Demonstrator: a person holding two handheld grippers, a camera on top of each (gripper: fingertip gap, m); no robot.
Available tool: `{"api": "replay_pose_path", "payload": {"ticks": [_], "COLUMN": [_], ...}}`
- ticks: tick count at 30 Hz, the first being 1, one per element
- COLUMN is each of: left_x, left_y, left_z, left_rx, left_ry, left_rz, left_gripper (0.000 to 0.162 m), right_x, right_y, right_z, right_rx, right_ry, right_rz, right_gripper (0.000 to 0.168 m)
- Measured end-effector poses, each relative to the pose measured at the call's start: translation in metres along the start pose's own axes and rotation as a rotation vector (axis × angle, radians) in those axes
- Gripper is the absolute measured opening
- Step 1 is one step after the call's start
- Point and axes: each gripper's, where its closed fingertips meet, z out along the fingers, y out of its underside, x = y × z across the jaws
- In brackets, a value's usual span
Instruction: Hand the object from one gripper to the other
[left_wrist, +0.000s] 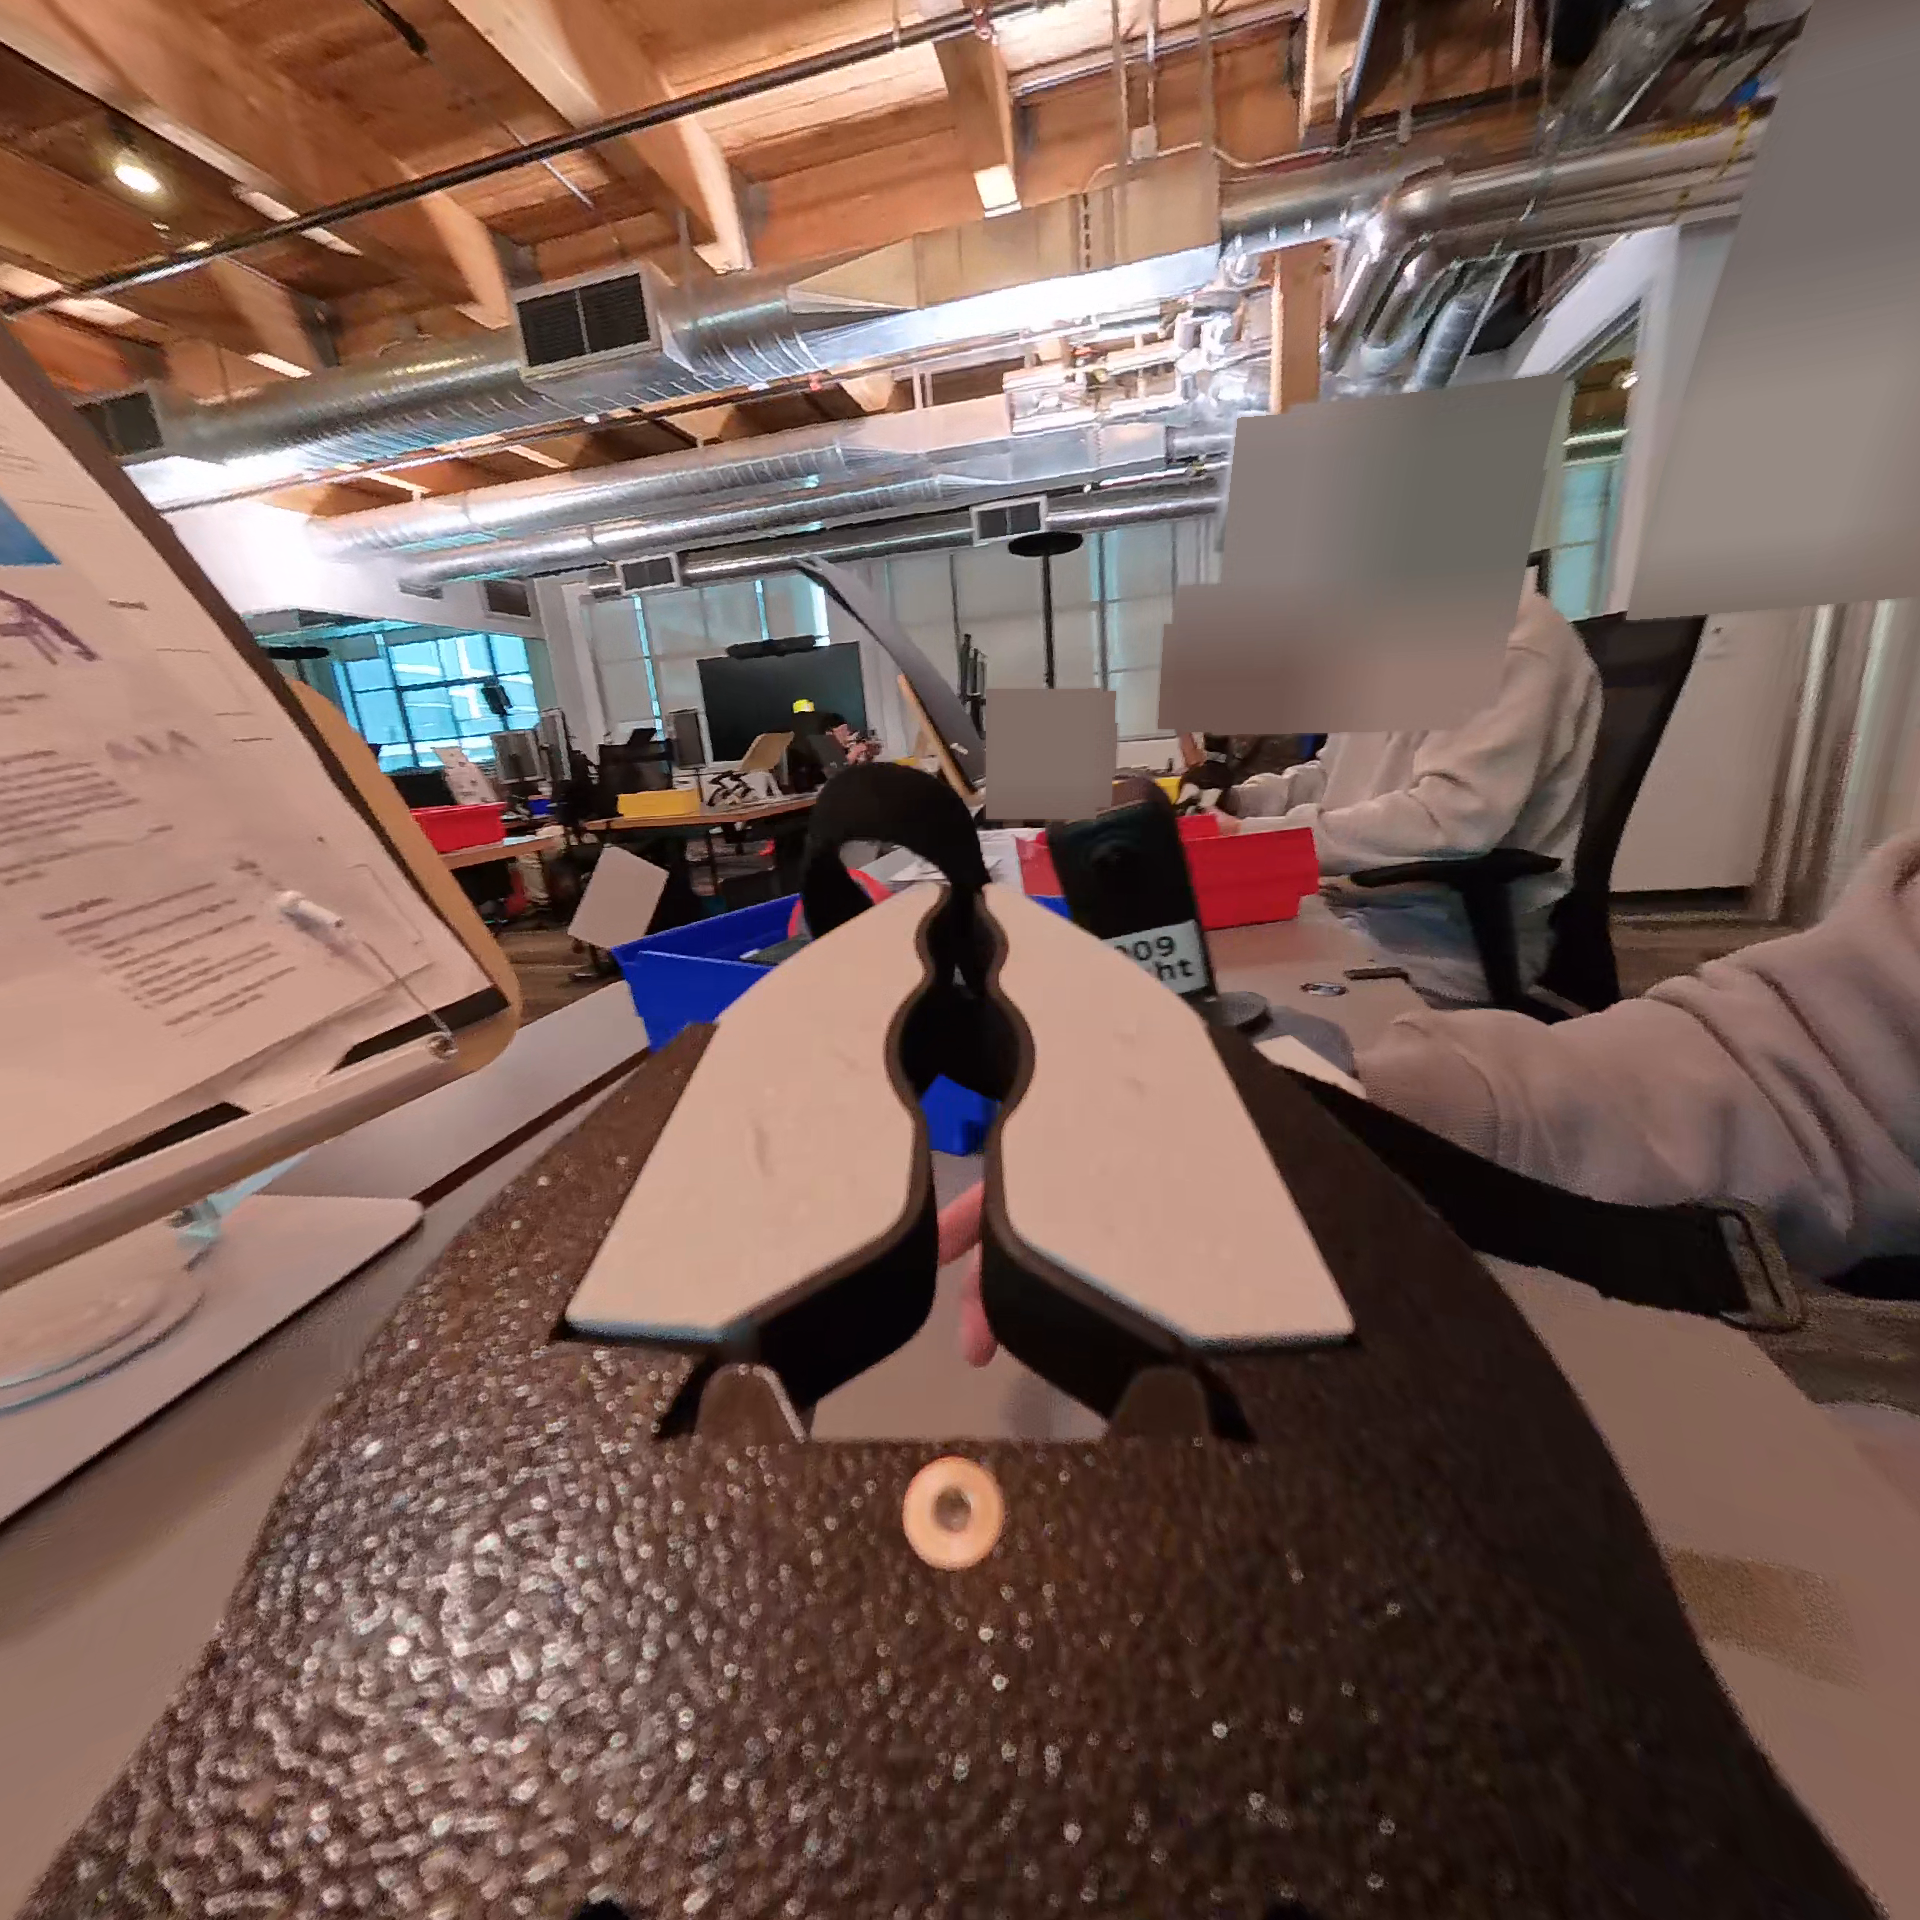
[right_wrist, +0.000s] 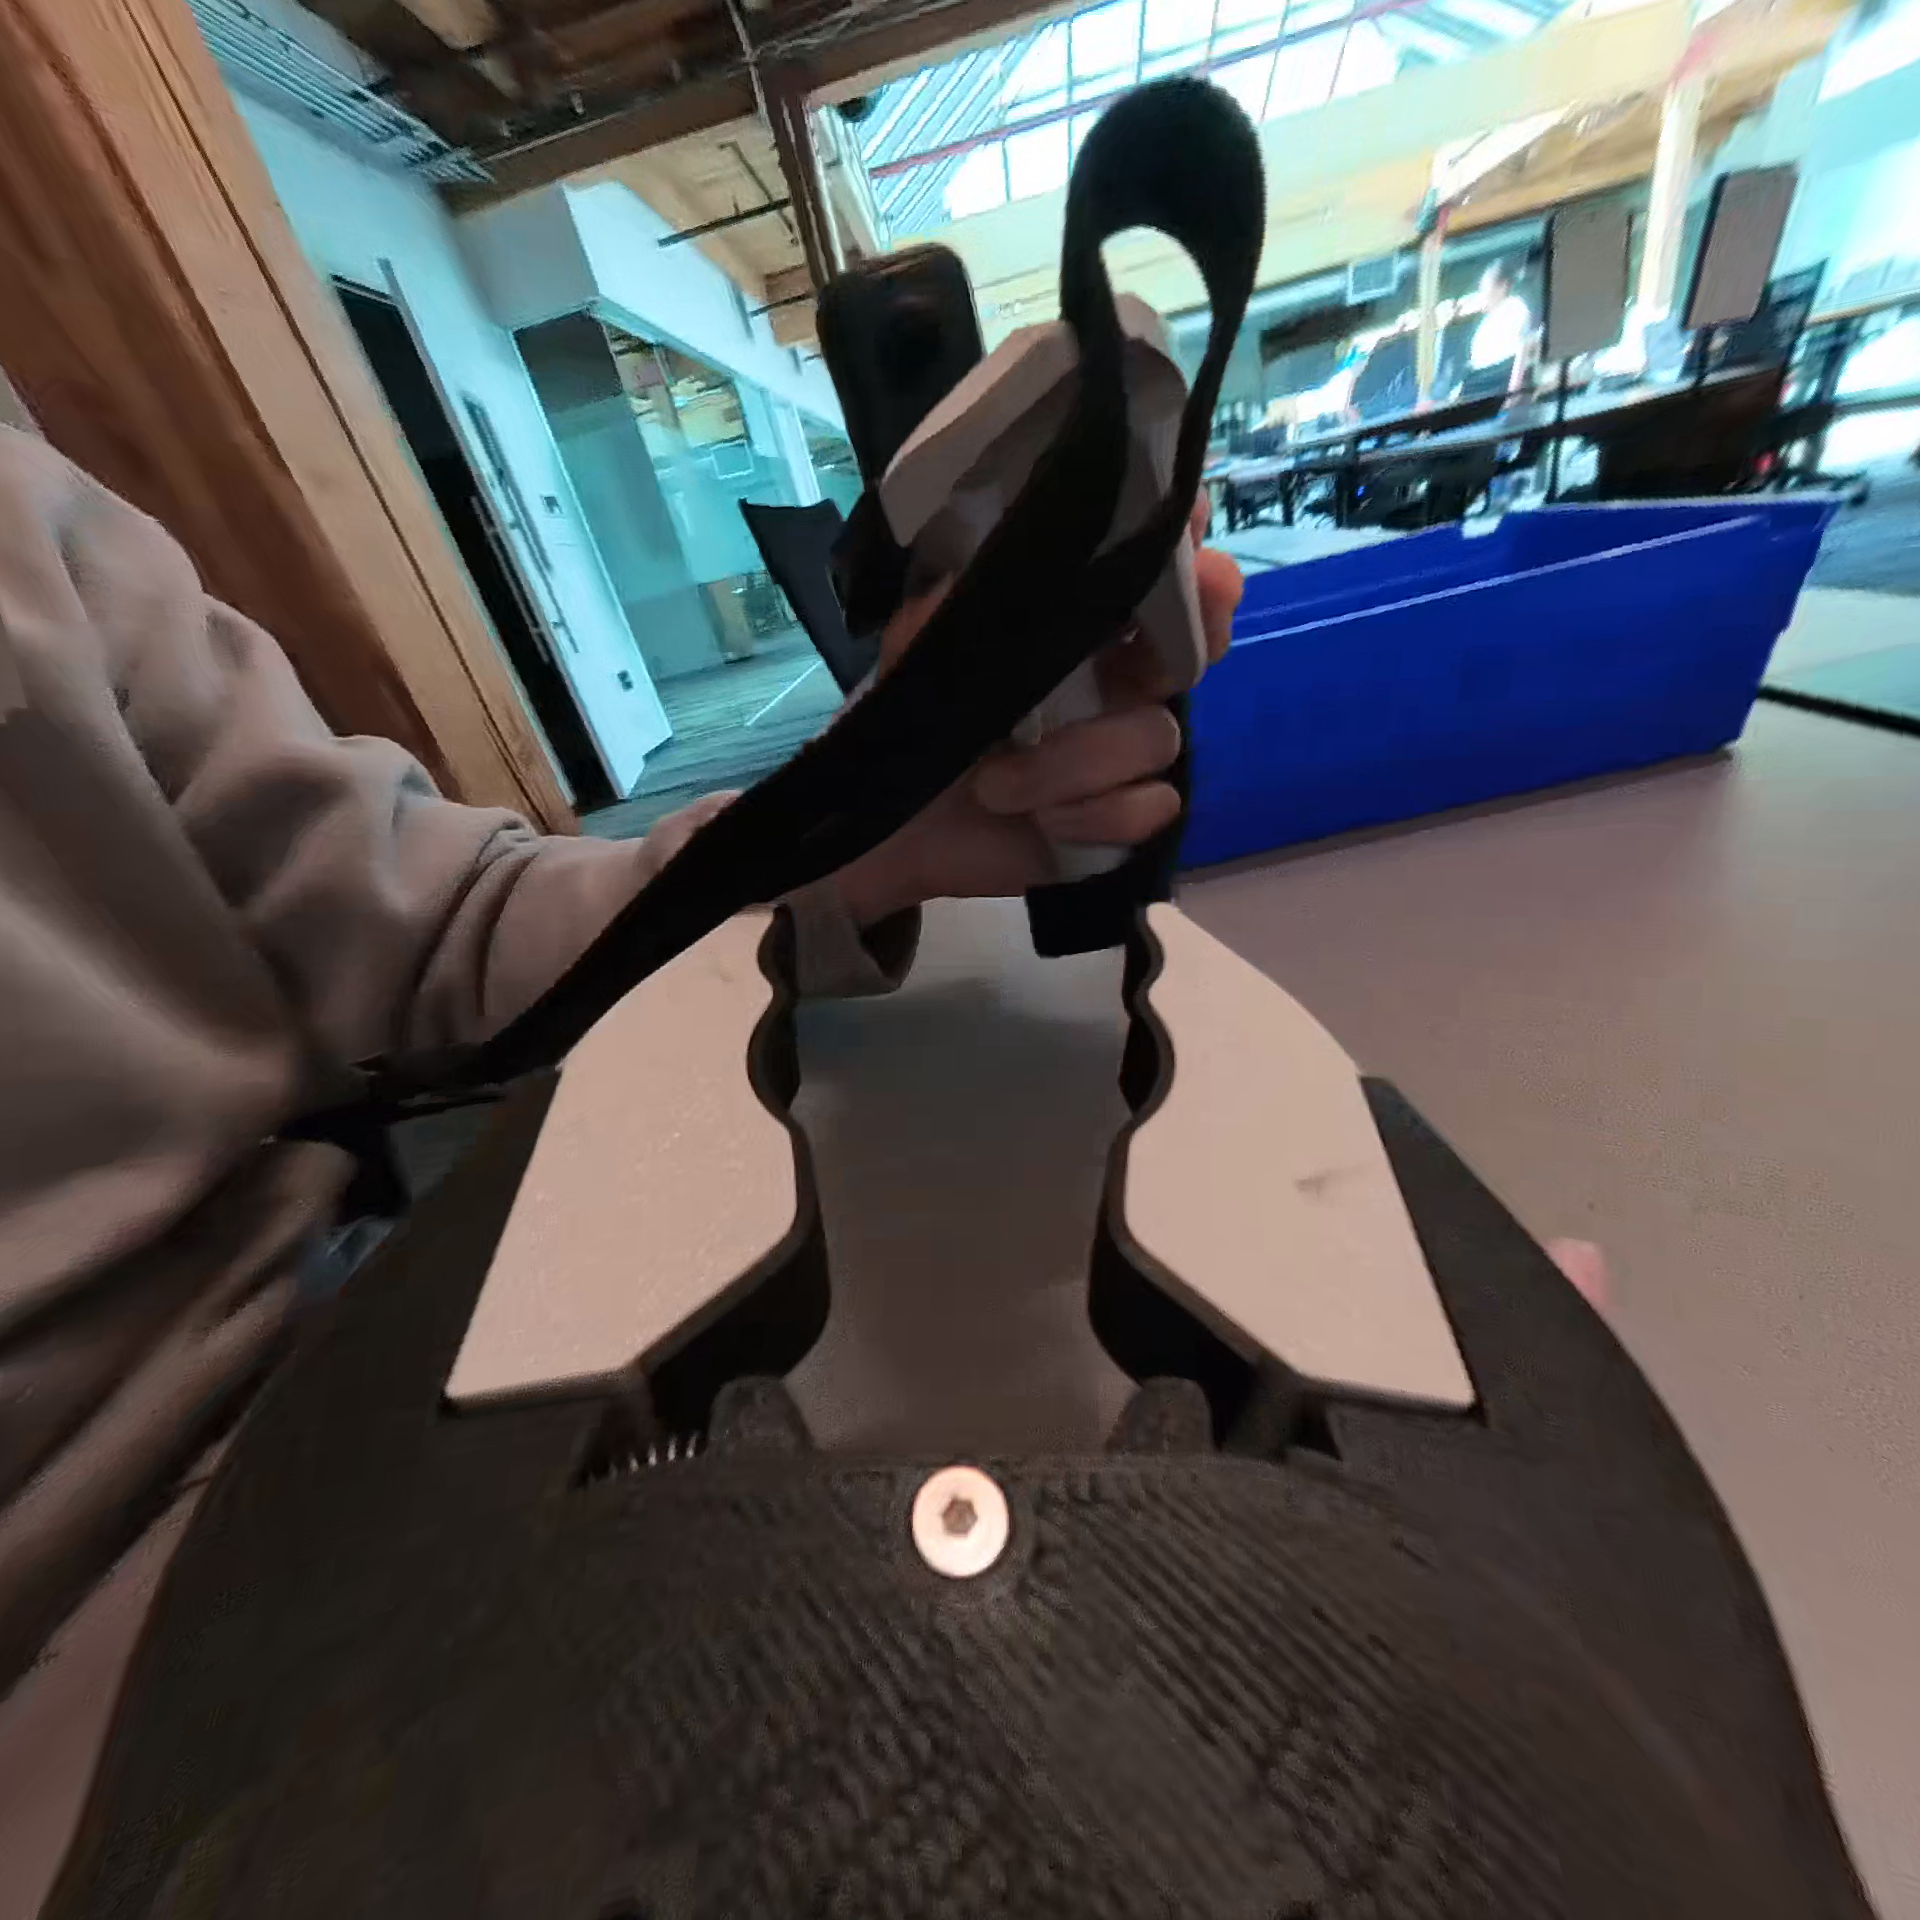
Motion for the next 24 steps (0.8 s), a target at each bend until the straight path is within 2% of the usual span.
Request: {"api": "replay_pose_path", "payload": {"ticks": [1, 4, 6, 10, 12, 14, 16, 20, 22, 24], "left_x": [0.002, 0.006, 0.006, 0.011, 0.014, 0.017, 0.020, 0.022, 0.018, 0.016], "left_y": [0.000, -0.001, -0.001, -0.006, -0.011, -0.017, -0.021, -0.029, -0.027, -0.022], "left_z": [0.000, 0.000, 0.000, -0.002, -0.004, -0.005, -0.007, -0.010, -0.010, -0.010], "left_rx": [0.010, 0.038, 0.035, 0.044, 0.072, 0.103, 0.128, 0.176, 0.165, 0.139], "left_ry": [0.015, 0.046, 0.049, 0.074, 0.095, 0.119, 0.147, 0.175, 0.153, 0.141], "left_rz": [-0.017, -0.051, -0.043, -0.027, -0.036, -0.054, -0.072, -0.100, -0.097, -0.084], "left_gripper": [0.002, 0.002, 0.001, 0.001, 0.001, 0.001, 0.001, 0.001, 0.001, 0.001], "right_x": [0.002, 0.027, 0.041, 0.068, 0.081, 0.091, 0.090, 0.094, 0.082, 0.062], "right_y": [0.002, 0.001, 0.000, -0.006, -0.013, -0.022, -0.028, -0.036, -0.039, -0.040], "right_z": [-0.001, -0.010, -0.018, -0.039, -0.051, -0.065, -0.068, -0.079, -0.070, -0.055], "right_rx": [-0.012, -0.035, -0.053, -0.075, -0.044, 0.008, 0.051, 0.088, 0.125, 0.169], "right_ry": [0.011, 0.184, 0.297, 0.507, 0.604, 0.705, 0.706, 0.766, 0.660, 0.478], "right_rz": [0.002, -0.048, -0.108, -0.200, -0.196, -0.213, -0.217, -0.229, -0.195, -0.111], "right_gripper": [0.061, 0.066, 0.063, 0.084, 0.077, 0.091, 0.082, 0.088, 0.088, 0.084]}}
